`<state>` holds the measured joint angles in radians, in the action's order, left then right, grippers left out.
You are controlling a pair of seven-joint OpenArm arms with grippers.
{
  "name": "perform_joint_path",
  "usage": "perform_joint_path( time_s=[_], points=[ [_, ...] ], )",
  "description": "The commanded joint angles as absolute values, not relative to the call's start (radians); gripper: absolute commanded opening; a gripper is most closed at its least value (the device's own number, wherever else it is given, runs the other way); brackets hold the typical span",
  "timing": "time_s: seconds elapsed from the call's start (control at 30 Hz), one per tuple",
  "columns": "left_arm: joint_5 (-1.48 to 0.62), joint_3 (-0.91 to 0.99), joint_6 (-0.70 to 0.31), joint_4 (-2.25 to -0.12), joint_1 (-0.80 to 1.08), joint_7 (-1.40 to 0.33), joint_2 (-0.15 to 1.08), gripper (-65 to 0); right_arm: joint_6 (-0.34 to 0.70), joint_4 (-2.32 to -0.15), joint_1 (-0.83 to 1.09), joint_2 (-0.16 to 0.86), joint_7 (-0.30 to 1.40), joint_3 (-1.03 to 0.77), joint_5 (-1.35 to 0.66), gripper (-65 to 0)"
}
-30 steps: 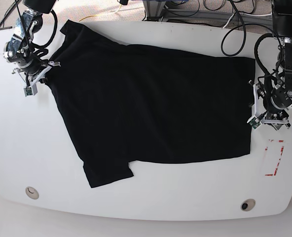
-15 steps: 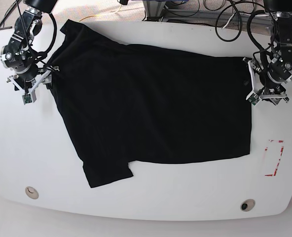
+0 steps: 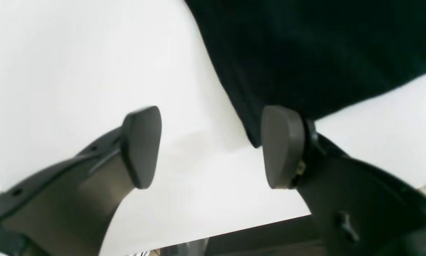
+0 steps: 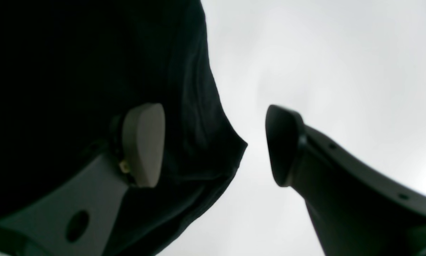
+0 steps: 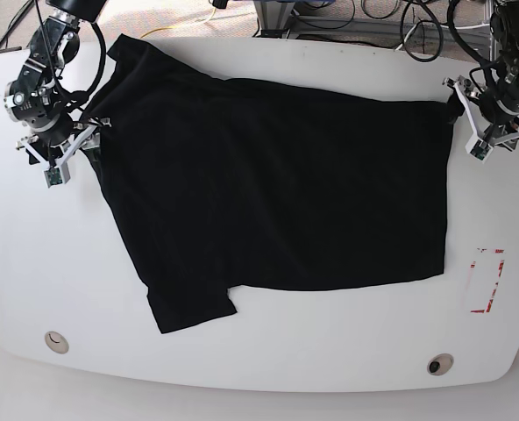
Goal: Layout the t-shirt on the table in an organized manner, then fold the t-shirt properly
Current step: 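Lift the held shirt edges with both grippers toward the robot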
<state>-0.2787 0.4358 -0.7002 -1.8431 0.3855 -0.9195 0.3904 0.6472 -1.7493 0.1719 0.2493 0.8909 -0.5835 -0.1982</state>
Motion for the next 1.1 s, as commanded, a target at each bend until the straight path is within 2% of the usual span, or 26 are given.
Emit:
perform_joint_path(
  time_s=[0.0, 0.7, 0.8, 0.93, 1.07],
  points=[
    [-0.294, 0.433, -0.698, -1.854, 0.383, -0.898, 0.404, -24.2, 0.645, -1.770, 0.166, 0.263, 0.871, -0.590, -0.208, -21.9],
    [-0.292, 0.328, -0.698, -1.716, 0.389, -0.898, 0.364, -25.0, 0.647, -1.888, 0.246, 0.259, 0.881, -0.595, -0.211, -21.9],
    [-0.292, 0.328, -0.698, -1.715, 0.389, -0.898, 0.364, -31.8, 0.647, -1.890, 0.266, 0.240, 0.914, -0.611, -0.259, -21.9],
    [-0.289, 0.328, -0.698, -1.713, 0.387, -0.898, 0.364, -46.9, 0.647, -1.871, 0.275, 0.217, 0.951, -0.699, -0.341, -21.9],
    [-0.289, 0.328, -0.698, -1.713, 0.387, -0.898, 0.364, -49.9, 0.647, -1.837, 0.277, 0.205, 0.964, -0.750, -0.387, -21.9]
  ],
)
